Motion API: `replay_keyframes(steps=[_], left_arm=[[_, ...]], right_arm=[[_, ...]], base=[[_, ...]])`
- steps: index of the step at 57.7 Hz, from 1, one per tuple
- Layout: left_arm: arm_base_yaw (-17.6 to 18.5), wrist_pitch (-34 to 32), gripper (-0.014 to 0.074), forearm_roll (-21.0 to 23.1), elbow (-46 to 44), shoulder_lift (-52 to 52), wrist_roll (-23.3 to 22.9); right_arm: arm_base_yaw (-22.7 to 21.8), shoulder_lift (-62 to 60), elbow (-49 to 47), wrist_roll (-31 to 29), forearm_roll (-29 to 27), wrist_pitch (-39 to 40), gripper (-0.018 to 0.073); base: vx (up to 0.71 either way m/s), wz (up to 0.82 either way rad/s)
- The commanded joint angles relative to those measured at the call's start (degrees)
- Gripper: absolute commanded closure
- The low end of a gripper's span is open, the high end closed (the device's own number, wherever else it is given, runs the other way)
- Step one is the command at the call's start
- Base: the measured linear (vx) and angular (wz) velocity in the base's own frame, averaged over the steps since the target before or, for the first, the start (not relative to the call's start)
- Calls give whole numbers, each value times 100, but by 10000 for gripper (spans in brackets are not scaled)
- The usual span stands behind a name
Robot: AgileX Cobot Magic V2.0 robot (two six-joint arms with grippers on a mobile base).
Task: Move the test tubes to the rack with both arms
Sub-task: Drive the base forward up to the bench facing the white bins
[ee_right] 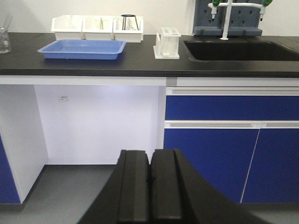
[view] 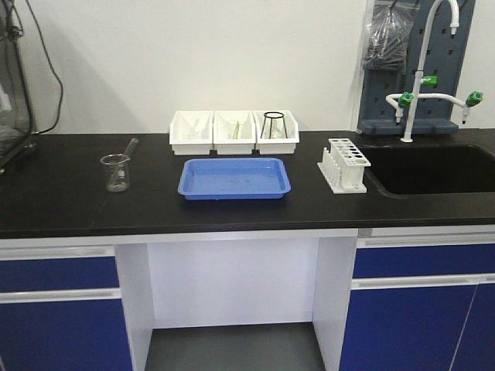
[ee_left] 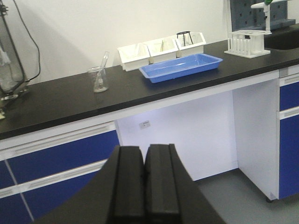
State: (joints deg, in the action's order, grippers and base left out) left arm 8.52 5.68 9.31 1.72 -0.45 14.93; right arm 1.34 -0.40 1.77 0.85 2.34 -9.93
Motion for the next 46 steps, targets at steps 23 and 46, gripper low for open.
replay_keyframes(steps=[23,46], left_arm=[[-3,-463,617,35,153,-115,-10],[-3,-463,617,35,153,-115,-10]], right_arm=[[-40,-40,60,-27,26,446,566],[-40,-40,60,-27,26,446,566]], base=[[23,-4],[36,9]])
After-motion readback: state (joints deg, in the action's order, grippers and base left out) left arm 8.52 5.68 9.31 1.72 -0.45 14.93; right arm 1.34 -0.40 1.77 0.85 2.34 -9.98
